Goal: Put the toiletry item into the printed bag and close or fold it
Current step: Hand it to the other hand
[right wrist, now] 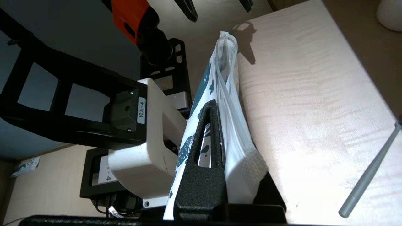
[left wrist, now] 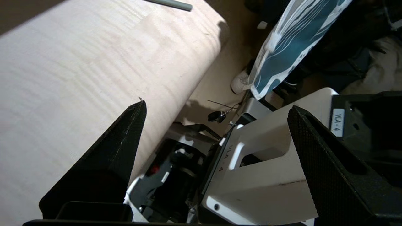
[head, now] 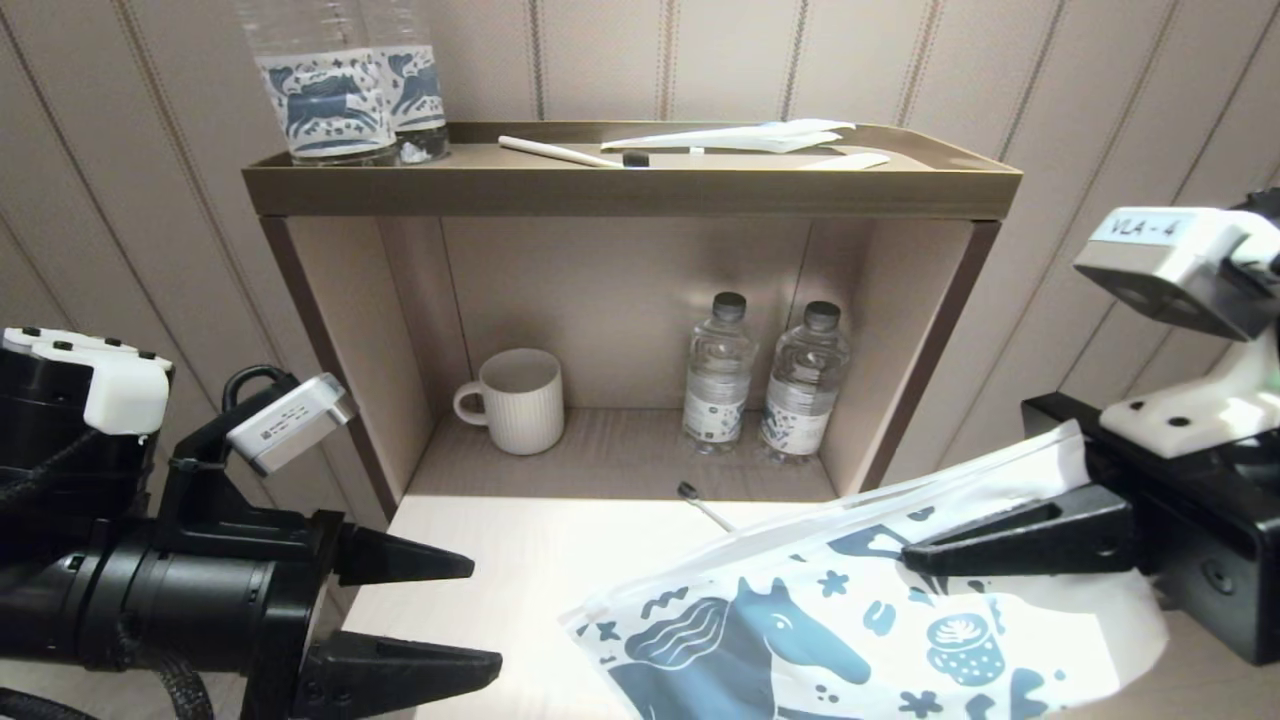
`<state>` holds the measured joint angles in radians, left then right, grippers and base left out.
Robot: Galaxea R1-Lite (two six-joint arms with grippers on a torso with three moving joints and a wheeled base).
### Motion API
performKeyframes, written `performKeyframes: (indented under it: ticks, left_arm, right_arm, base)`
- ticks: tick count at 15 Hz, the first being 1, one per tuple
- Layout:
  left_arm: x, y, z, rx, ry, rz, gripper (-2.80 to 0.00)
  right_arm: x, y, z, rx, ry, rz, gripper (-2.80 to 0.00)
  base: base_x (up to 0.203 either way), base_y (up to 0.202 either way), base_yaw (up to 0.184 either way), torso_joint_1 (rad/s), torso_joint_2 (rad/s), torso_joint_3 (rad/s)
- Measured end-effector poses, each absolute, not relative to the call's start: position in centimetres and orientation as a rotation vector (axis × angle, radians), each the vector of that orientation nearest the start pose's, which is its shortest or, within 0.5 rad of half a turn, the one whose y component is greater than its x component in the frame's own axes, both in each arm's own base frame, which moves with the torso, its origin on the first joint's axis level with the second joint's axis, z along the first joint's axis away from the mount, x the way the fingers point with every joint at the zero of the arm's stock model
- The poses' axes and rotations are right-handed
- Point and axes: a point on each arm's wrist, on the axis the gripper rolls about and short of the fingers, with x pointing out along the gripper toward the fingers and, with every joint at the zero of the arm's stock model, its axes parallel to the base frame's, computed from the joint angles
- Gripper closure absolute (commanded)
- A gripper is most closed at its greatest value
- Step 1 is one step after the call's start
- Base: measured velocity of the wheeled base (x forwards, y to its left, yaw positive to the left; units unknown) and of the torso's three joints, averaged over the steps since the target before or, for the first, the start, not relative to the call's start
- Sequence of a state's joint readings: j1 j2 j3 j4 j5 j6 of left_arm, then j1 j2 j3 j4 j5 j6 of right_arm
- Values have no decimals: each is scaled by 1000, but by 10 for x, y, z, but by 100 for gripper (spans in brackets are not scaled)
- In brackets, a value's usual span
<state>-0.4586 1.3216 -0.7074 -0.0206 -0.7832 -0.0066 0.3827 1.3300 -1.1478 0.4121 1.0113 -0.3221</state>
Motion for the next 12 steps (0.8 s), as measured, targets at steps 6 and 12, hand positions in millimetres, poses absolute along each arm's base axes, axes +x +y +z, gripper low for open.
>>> performKeyframes:
  ticks: [6,12]
  left_arm:
    - [173,-102,187,-106,672,-1131,-280]
    - [182,-135,190,-83,512,-1266,-280]
  right_arm:
    - [170,81,281,-48,391,1388,0]
    - [171,82,283,-53,375,1399,0]
  base:
    - [0,0,0,0,0,0]
    - [0,0,0,0,0,0]
